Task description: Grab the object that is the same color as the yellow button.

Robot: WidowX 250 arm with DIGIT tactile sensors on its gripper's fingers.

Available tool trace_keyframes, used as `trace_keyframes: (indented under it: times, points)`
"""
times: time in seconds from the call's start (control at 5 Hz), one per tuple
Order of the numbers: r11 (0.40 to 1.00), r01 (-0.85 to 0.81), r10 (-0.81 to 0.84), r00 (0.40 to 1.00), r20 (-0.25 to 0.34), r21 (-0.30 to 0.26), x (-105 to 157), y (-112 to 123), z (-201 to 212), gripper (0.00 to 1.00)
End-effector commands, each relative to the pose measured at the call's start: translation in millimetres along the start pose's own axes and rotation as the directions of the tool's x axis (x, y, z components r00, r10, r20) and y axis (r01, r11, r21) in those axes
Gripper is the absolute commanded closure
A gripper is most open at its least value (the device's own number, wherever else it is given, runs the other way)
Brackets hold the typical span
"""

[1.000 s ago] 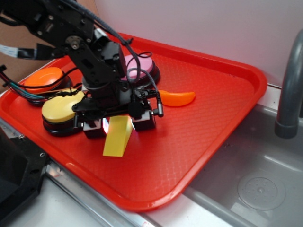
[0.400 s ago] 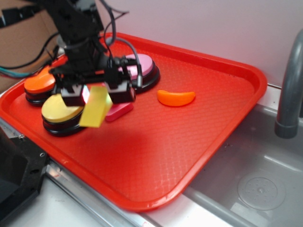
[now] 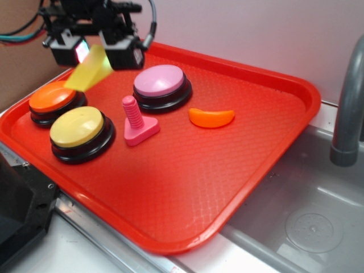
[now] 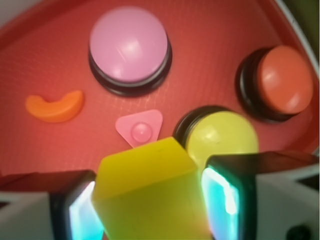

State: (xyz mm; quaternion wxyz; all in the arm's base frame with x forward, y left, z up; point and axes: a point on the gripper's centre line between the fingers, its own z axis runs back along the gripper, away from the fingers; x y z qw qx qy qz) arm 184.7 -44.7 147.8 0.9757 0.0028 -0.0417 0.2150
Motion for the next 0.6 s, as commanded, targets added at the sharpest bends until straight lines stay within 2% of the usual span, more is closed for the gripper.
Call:
trace_keyframes:
  times: [0.0,0.2,0.4]
  points:
    - [0.993,0.062,-0.051,0.993,0.107,-0.100,25,9,66,1.00]
    - [0.984,0.051,-0.033,0.994,0.103,-0.170,25,11,77,1.00]
    - [0.992,0.032,-0.024,0.998,0.064,-0.124,24,12,70,1.00]
